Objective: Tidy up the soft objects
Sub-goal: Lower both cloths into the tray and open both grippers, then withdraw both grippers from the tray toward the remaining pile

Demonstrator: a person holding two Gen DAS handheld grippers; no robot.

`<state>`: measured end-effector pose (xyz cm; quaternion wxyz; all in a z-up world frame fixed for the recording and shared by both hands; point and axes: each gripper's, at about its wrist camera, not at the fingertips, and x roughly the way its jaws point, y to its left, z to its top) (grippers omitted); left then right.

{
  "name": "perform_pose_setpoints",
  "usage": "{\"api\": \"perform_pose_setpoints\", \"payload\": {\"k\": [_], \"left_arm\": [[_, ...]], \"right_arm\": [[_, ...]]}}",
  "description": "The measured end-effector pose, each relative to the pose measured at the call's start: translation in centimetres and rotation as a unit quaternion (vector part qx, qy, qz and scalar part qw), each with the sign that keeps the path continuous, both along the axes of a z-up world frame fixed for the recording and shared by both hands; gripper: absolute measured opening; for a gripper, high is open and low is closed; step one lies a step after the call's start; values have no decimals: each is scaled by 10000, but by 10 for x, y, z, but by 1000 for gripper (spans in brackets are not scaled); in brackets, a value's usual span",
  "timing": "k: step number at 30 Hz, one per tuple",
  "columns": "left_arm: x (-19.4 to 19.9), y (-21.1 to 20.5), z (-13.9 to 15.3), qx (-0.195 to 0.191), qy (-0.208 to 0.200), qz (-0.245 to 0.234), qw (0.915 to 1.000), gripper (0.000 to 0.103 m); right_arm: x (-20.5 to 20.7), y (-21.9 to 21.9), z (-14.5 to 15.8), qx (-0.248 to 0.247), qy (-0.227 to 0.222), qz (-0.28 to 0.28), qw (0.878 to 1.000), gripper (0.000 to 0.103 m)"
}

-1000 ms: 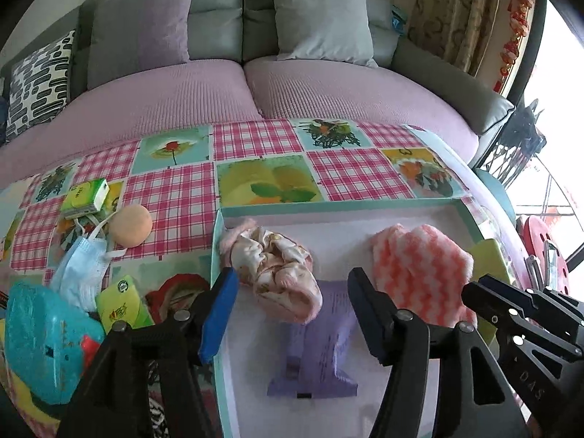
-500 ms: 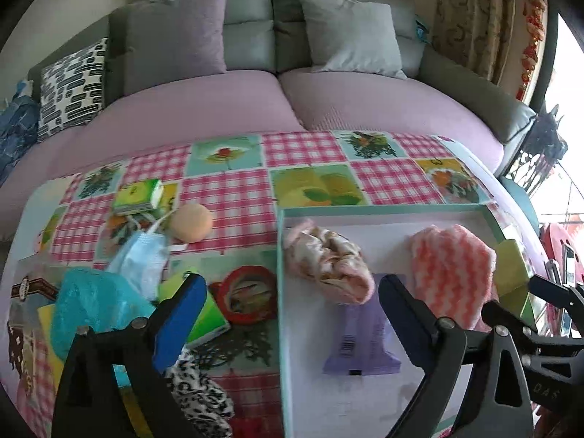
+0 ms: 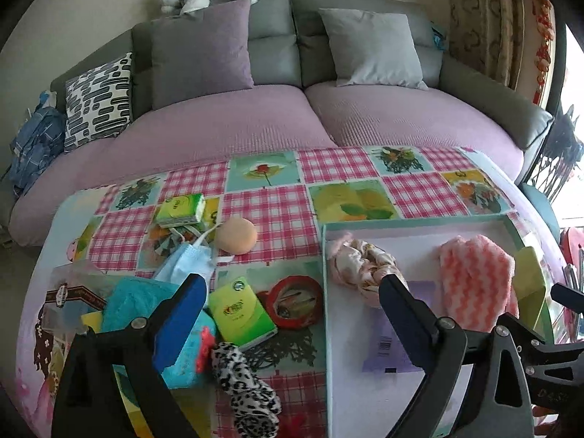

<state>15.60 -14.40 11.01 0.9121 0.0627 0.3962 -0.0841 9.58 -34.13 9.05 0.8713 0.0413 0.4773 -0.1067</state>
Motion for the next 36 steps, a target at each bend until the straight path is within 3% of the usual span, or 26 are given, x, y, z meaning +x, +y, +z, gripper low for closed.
{"api": "perform_pose_setpoints", "payload": {"k": [10, 20, 24, 36], "left_arm": [[-6, 35, 23, -92, -248, 307, 9992, 96], [-18, 87, 41, -36, -427, 778, 9960, 96], [-25, 112, 41, 225, -362, 932, 9947, 96], [-54, 212, 54, 593, -335, 1989, 9776, 96]], "right_arm": [[-3, 11, 12, -13, -59, 58, 10000, 103], [-3, 51, 22, 176, -101, 641, 9977, 103], [-3, 68, 28, 258, -180, 816, 9962, 103], [1, 127, 29, 629, -275, 1471, 9867, 103]]}}
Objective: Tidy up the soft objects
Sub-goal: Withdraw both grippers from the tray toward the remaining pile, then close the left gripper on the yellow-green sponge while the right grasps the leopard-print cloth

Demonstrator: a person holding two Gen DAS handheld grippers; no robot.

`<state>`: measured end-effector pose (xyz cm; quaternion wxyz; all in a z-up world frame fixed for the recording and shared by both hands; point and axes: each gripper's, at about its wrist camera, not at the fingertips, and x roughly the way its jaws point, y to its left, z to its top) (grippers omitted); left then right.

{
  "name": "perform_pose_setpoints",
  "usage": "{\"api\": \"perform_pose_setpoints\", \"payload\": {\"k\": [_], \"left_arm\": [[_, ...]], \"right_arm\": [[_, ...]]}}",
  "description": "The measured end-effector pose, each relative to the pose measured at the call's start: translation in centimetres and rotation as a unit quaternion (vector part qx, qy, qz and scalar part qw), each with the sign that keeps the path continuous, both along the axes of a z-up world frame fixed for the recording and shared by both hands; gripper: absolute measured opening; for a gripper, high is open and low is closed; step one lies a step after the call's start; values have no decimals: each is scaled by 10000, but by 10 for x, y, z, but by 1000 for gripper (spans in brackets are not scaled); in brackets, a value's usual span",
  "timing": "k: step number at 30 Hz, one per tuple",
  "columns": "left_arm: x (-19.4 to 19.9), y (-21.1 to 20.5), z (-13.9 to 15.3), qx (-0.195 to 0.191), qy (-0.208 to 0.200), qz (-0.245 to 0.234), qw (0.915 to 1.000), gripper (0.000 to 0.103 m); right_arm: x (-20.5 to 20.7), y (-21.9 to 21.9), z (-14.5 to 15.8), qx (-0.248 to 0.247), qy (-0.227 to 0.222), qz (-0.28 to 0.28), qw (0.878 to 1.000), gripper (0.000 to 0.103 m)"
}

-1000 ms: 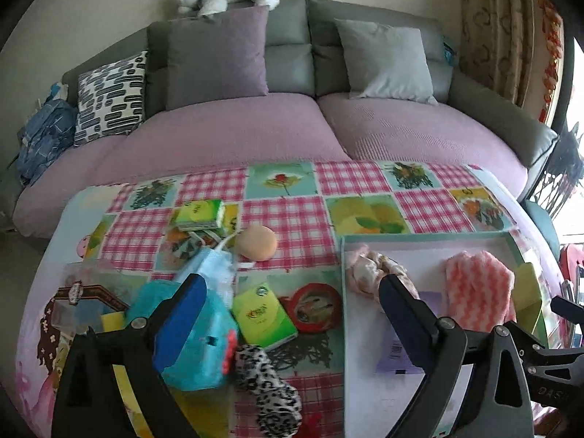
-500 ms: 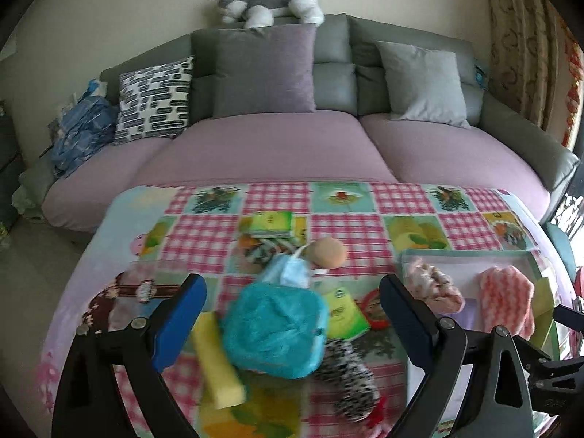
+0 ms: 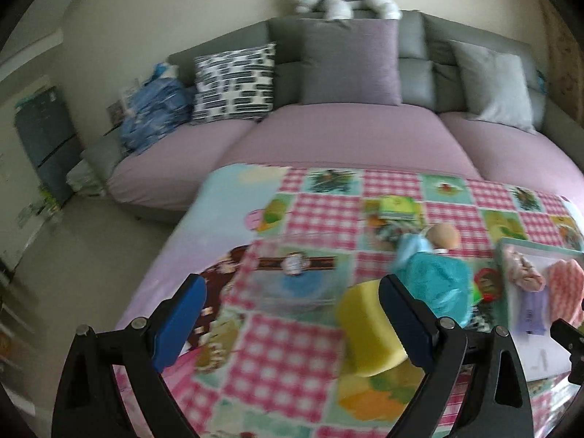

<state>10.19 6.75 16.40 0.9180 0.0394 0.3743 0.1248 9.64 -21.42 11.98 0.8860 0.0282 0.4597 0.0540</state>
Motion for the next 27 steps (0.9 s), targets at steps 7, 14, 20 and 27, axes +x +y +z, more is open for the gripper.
{"api": "perform_pose_setpoints", "payload": {"k": [7, 14, 20, 27], "left_arm": [[-3, 14, -18, -276, 269, -36, 9993, 96], [9, -12, -47, -601, 691, -600, 9940, 96], [19, -38, -70, -729, 983, -1005, 9874, 96], [30, -43, -91, -844, 1198, -959, 9846, 96]], "right_arm": [[5, 38, -13, 26, 138, 520, 9985, 103], [12, 68, -37, 25, 375, 888, 9953, 103], [19, 75, -51, 0, 503, 919, 9945, 103], [23, 77, -59, -105, 543, 948, 9940, 103]]}}
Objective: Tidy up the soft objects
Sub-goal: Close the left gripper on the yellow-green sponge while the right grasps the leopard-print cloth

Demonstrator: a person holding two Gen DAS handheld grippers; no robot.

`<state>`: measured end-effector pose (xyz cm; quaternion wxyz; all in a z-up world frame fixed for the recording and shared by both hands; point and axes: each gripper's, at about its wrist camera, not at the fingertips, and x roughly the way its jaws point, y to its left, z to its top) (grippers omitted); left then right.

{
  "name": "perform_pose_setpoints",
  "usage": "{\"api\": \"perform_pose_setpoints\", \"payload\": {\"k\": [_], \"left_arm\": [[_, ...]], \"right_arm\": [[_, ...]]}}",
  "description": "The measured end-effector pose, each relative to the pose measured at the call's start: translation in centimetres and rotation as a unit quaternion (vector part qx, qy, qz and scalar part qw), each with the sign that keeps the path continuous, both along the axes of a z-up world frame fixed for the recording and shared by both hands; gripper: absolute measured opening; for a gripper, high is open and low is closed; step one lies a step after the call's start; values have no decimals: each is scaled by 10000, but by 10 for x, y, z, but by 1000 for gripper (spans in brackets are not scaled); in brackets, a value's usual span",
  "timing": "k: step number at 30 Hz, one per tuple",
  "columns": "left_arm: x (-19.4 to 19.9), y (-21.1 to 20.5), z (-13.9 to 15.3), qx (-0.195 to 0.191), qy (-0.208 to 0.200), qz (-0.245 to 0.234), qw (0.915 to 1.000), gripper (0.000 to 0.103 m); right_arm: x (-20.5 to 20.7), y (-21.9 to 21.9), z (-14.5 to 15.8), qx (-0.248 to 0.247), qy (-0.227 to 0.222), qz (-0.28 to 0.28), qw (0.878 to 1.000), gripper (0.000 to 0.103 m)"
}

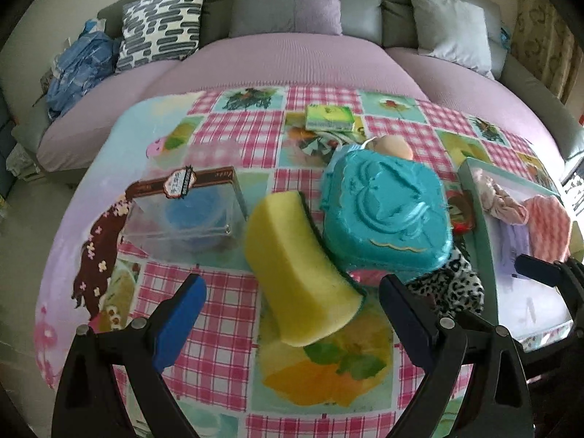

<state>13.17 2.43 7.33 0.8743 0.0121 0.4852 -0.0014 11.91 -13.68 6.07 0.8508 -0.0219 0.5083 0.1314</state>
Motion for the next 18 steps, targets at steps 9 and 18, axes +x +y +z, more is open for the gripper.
{"api": "perform_pose_setpoints", "payload": {"k": [9, 18], "left_arm": [[8, 8, -19, -55, 140, 251, 9996, 96], [5, 9, -16, -80, 0, 189, 9998, 88]], "right_arm": [[5, 1, -9, 16, 61, 6, 10000, 103], [11, 5, -15, 45, 39, 28, 10000, 89]]}}
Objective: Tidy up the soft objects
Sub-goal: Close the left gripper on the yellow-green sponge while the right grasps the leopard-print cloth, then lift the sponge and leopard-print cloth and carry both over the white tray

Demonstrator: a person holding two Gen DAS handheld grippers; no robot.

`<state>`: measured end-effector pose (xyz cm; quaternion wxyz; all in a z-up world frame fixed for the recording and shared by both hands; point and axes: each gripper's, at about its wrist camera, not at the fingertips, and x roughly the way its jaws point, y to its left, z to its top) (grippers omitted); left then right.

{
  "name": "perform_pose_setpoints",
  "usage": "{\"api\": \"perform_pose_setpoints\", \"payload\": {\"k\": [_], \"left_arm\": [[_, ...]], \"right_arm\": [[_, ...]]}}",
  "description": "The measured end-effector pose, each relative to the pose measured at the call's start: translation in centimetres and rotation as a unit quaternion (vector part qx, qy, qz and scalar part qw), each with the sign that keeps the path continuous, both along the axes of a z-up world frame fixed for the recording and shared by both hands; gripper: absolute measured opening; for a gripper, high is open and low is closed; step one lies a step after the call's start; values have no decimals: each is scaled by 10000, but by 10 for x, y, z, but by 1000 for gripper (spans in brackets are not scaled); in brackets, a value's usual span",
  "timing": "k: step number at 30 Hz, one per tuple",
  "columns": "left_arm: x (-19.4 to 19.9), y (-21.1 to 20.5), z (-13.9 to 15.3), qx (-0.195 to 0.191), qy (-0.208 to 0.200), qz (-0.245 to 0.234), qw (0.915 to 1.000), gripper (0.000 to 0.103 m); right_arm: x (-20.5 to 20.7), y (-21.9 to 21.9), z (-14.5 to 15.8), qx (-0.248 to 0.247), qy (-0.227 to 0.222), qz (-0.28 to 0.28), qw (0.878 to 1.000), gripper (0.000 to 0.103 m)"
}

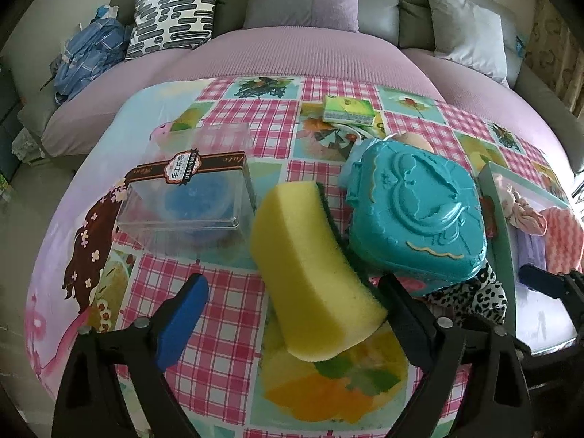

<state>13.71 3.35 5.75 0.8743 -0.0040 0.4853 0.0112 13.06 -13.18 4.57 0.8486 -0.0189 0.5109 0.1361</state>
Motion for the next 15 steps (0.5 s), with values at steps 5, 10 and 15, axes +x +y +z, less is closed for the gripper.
{"api": "perform_pose_setpoints", "payload": {"k": [5, 10, 15], "left_arm": [[-2, 1, 4, -101, -37, -81, 9999, 68], [-3, 4, 5, -243, -43, -109, 9996, 40], [-5, 10, 6, -272, -90, -70, 9996, 35]], "right_arm": [[2, 0, -2, 26, -66, 15, 10000, 74], [2, 1, -3, 100, -51, 66, 9999, 50], [0, 3, -3, 151, -49, 146, 9998, 33]]}}
